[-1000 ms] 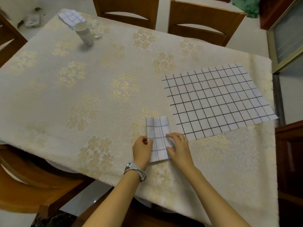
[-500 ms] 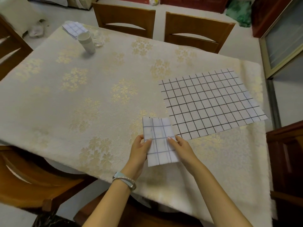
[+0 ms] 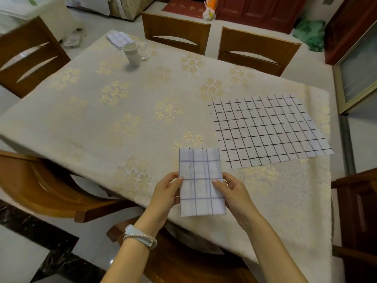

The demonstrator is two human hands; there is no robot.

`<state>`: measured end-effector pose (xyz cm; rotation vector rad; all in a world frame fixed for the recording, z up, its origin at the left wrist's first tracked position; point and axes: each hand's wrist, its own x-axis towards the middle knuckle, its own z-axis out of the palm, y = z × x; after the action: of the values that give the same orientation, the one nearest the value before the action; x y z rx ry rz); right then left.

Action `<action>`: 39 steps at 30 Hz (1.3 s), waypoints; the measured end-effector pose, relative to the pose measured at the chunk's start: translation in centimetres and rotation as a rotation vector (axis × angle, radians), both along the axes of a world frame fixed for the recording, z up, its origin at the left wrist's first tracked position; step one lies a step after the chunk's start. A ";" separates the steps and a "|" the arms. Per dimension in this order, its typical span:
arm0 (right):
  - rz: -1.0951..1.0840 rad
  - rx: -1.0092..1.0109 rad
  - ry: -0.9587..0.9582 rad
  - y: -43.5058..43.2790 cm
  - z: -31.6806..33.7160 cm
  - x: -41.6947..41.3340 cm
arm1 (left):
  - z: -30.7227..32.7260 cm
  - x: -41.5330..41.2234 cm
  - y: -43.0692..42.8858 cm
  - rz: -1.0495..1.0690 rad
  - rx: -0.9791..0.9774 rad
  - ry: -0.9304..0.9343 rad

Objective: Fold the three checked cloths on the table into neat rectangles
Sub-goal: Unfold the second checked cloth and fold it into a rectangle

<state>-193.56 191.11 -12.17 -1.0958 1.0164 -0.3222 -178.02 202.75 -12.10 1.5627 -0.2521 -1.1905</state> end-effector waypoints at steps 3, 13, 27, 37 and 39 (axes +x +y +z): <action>0.064 -0.005 -0.002 1.2 1.1 0.1 | 0.6 0.3 2.2 0.030 -0.022 0.017; 0.161 -0.034 -0.025 5.5 4.2 5.3 | 3.1 4.4 7.9 0.121 -0.082 -0.017; 0.112 -0.085 -0.108 10.2 8.2 11.9 | 7.7 12.6 11.9 0.017 -0.165 -0.112; 0.290 -0.112 -0.173 12.9 10.2 21.4 | 9.7 19.9 17.3 0.185 -0.165 -0.138; 0.358 -0.097 -0.178 13.3 10.1 23.7 | 9.8 21.0 18.6 0.267 -0.162 -0.143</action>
<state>-169.86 204.38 -2.06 -1.2884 0.6374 -0.1766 -156.98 221.30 -2.30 1.4881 -0.2203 -0.8325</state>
